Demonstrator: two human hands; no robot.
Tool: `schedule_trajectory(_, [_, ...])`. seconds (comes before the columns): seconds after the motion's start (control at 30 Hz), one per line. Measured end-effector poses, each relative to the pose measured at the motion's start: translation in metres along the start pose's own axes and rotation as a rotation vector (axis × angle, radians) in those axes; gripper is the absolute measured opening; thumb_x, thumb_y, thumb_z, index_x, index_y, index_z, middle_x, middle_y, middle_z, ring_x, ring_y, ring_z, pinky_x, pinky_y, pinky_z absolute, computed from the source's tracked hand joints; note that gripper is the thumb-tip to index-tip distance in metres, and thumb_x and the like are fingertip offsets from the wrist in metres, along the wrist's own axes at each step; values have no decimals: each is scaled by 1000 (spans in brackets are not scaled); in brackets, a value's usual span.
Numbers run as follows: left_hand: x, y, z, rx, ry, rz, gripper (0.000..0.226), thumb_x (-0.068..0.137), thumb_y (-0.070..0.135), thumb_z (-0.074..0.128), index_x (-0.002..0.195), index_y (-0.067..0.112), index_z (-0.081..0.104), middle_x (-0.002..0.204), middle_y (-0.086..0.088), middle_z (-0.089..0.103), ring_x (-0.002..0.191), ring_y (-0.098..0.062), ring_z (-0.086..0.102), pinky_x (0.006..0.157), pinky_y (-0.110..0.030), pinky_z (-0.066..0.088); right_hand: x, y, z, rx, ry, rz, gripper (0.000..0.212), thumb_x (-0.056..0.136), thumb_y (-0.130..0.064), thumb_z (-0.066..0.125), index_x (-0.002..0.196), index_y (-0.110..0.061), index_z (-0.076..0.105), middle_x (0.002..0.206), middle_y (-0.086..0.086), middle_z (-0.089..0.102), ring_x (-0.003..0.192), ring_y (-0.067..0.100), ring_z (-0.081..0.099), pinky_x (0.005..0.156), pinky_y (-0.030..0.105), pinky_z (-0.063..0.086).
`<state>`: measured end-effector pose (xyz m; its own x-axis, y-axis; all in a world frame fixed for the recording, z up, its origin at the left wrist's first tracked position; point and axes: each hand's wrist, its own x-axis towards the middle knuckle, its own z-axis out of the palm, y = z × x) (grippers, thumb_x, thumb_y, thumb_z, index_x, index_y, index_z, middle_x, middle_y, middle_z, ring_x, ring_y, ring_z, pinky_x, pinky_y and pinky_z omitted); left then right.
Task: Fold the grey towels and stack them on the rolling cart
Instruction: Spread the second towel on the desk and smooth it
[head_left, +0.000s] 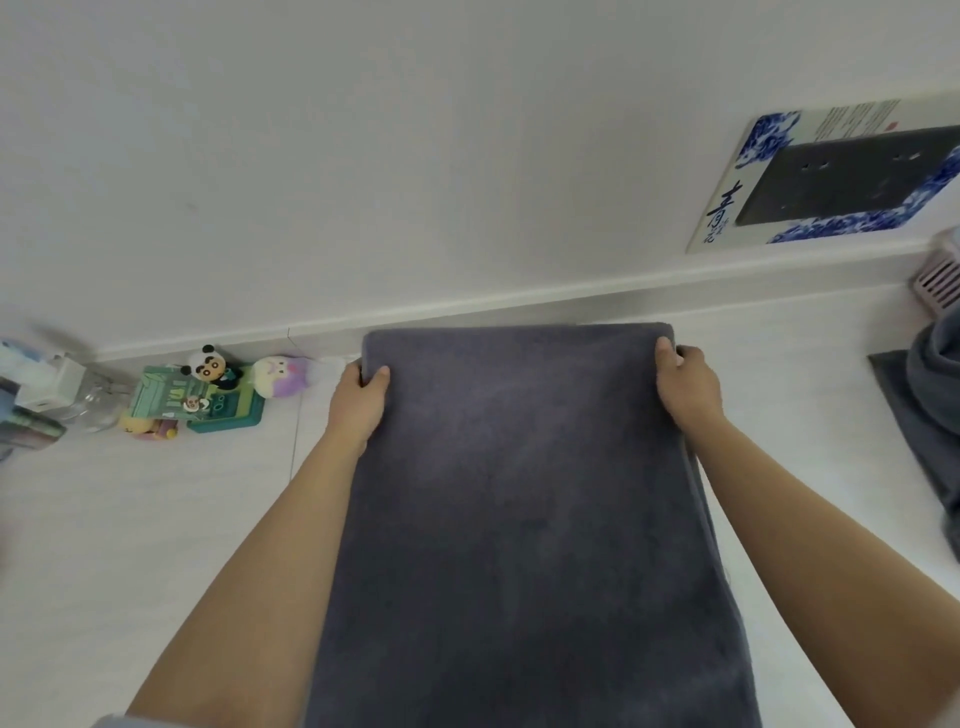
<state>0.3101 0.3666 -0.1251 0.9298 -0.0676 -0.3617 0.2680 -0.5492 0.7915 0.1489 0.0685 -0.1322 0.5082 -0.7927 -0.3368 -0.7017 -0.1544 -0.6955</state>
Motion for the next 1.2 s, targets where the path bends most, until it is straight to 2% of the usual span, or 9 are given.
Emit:
schedule_trajectory(0.2, [-40, -35, -9, 261, -18, 246, 64, 93, 19, 55, 148, 15, 24, 146, -6, 41, 131, -25, 43, 103, -32, 36, -40, 27, -11, -354, -60, -130, 88, 82, -42, 63, 148, -15, 12, 126, 15, 57, 111, 38, 56, 85, 42, 46])
schedule_trajectory(0.33, [-62, -52, -15, 312, 19, 161, 58, 95, 20, 53, 146, 13, 27, 139, -12, 49, 122, -33, 51, 95, -34, 41, -60, 44, -10, -256, -111, -219, 73, 88, -25, 58, 147, -20, 16, 105, 13, 61, 96, 39, 60, 74, 37, 46])
schedule_trajectory(0.5, [-73, -56, -23, 336, -58, 202, 75, 95, 20, 51, 153, 19, 3, 148, -11, 40, 131, -30, 44, 106, -37, 36, -51, 47, -23, 5, 90, -208, 57, 94, -5, 41, 145, -28, 31, 125, 13, 57, 111, 33, 54, 93, 36, 40])
schedule_trajectory(0.7, [-132, -93, -18, 781, -62, 582, 67, 96, 40, 33, 152, 24, 0, 159, -8, -9, 147, -25, -5, 118, -40, -3, -141, 79, 0, -553, 169, -643, 52, 88, -41, 33, 127, -17, 59, 137, 18, 50, 124, 39, 48, 104, 46, 32])
schedule_trajectory(0.8, [-164, -128, -12, 970, -205, 609, 68, 87, 60, -1, 149, 32, -9, 154, -1, -23, 145, -22, -19, 117, -43, -13, -186, 118, 13, -742, -111, -559, 68, 88, -58, 10, 147, -28, 29, 155, 3, 23, 144, 24, 19, 115, 38, 3])
schedule_trajectory(0.87, [-170, -143, -12, 1011, -215, 600, 73, 82, 68, -16, 146, 35, -14, 154, 2, -23, 144, -22, -20, 116, -45, -15, -187, 134, 12, -781, -116, -497, 69, 84, -61, -5, 148, -36, 1, 158, -4, 5, 146, 18, 0, 116, 36, -6])
schedule_trajectory(0.97, [-173, -138, -14, 1040, -239, 556, 83, 70, 71, -30, 143, 33, -21, 156, -1, -22, 142, -21, -25, 116, -46, -15, -184, 125, 8, -825, -64, -365, 72, 82, -59, -12, 149, -34, 0, 159, -2, 1, 146, 21, -4, 117, 41, -7])
schedule_trajectory(1.07, [-194, -127, -15, 972, -233, 528, 77, 82, 65, -10, 150, 29, -9, 158, -4, -19, 145, -23, -20, 115, -46, -14, -210, 114, 10, -787, 45, -303, 58, 98, -50, 15, 149, -24, 21, 158, 11, 12, 144, 33, 6, 114, 47, -3])
schedule_trajectory(1.2, [-243, -162, -39, 883, -164, 389, 63, 97, 50, 33, 152, 29, 9, 159, -13, -9, 147, -29, -4, 118, -46, 1, -275, 144, -3, -570, 187, -84, 62, 95, -47, 38, 143, -8, 34, 145, 22, 37, 125, 44, 37, 101, 52, 32])
